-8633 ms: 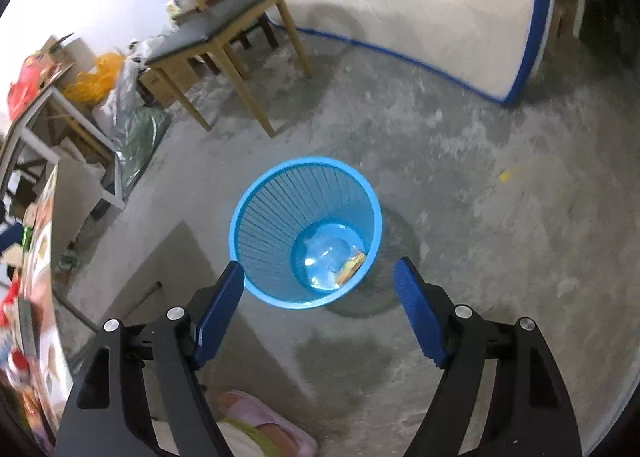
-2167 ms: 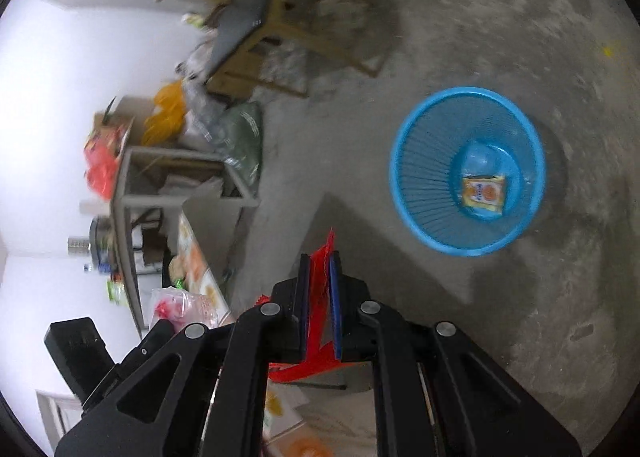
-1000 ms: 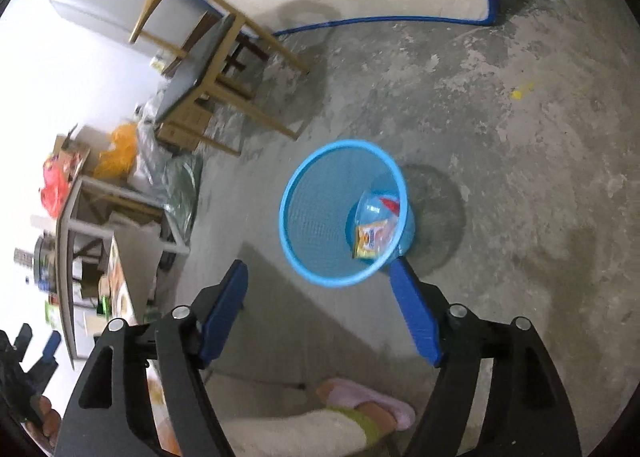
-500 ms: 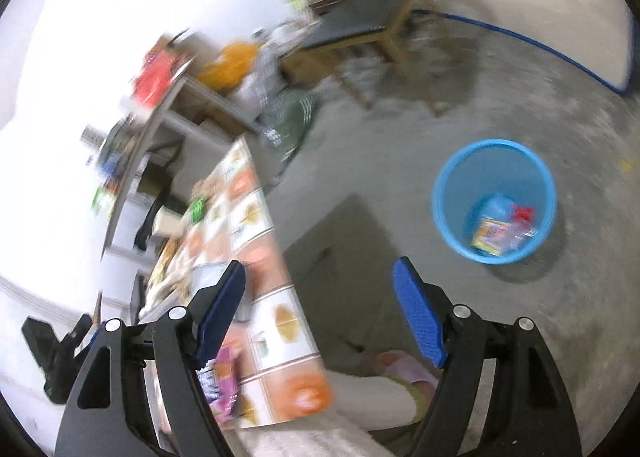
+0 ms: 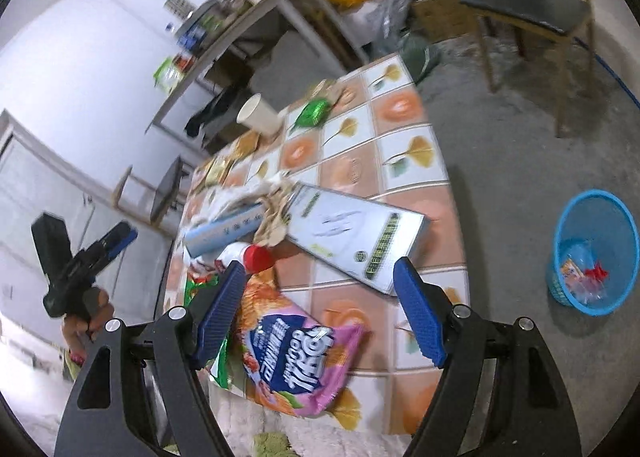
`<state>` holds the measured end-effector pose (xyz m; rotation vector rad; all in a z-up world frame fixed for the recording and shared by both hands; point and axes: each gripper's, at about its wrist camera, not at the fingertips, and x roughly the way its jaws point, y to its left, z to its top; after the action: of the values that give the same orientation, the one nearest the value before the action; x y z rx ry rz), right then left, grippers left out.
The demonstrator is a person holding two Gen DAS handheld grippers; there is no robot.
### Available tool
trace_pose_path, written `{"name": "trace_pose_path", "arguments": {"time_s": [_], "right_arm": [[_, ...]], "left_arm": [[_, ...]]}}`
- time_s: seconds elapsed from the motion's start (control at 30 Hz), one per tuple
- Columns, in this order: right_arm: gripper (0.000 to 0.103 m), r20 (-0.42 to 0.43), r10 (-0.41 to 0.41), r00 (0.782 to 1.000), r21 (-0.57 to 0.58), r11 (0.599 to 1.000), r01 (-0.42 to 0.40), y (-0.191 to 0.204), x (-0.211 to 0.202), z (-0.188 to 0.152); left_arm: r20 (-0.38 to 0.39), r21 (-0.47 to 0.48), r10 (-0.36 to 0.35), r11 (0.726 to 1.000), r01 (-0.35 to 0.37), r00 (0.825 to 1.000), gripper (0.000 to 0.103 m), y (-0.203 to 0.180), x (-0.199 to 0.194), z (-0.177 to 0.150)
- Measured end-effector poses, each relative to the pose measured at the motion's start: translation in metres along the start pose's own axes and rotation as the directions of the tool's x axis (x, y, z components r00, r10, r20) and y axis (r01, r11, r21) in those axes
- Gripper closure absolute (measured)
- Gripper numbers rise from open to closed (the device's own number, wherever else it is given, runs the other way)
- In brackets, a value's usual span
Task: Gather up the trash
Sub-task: 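Move both tools back over the table, then grasp the white tissue with the left tool while the right tool grasps the brown paper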
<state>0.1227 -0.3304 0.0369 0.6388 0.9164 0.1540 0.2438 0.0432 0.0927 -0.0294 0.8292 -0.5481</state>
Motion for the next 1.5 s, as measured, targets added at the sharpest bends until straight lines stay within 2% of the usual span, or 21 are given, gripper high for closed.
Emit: {"name": "trace_pose_path", "arguments": {"time_s": [0.23,0.37,0.53,0.67,0.77,0.8,0.87,1.03,1.37,1.5], "right_arm": [[0.029,-0.085,0.013,0.996,-0.031,0.999,-0.016,0.021,0.046,0.018],[0.029,-0.116,0.018,0.993,-0.043,0.999,-0.023,0.029,0.067,0.027],[0.029,-0.139,0.031,0.99,-0.048,0.998,-0.038,0.036,0.087,0.035],[0.029,-0.157,0.044,0.987,-0.044,0.998,-0.051,0.038,0.097,0.037],[0.029,-0.171,0.047,0.984,-0.043,0.998,-0.055,0.039,0.103,0.037],[0.029,-0.173,0.049,0.984,-0.043,0.997,-0.057,0.039,0.104,0.038],[0.029,-0.177,0.053,0.983,-0.045,0.997,-0.062,0.041,0.107,0.039],[0.029,-0.187,0.065,0.98,-0.051,0.996,-0.075,0.046,0.113,0.043],[0.029,-0.197,0.119,0.973,-0.083,0.987,-0.137,0.068,0.136,0.076],[0.031,-0.201,0.101,0.974,-0.121,0.985,-0.127,0.08,0.156,0.092]], "left_arm": [[-0.097,0.126,0.002,0.992,0.01,0.995,0.025,-0.007,0.058,0.015],[-0.18,0.163,0.002,0.986,0.028,0.984,0.036,-0.005,0.097,0.022],[-0.284,0.254,0.039,0.966,0.036,0.958,0.046,-0.012,0.139,0.022],[-0.316,0.313,0.091,0.95,0.013,0.944,0.052,-0.015,0.157,0.019],[-0.327,0.313,0.1,0.95,0.007,0.94,0.064,-0.01,0.162,0.019],[-0.327,0.309,0.098,0.951,0.009,0.94,0.067,-0.008,0.163,0.02],[-0.325,0.303,0.1,0.953,0.003,0.94,0.08,-0.005,0.163,0.02],[-0.294,0.263,0.08,0.965,0.0,0.952,0.093,0.004,0.156,0.026],[-0.145,0.093,0.017,0.996,-0.003,0.989,0.096,0.027,0.13,0.048],[-0.073,0.01,-0.001,1.0,0.002,0.997,0.096,0.037,0.116,0.056]]}}
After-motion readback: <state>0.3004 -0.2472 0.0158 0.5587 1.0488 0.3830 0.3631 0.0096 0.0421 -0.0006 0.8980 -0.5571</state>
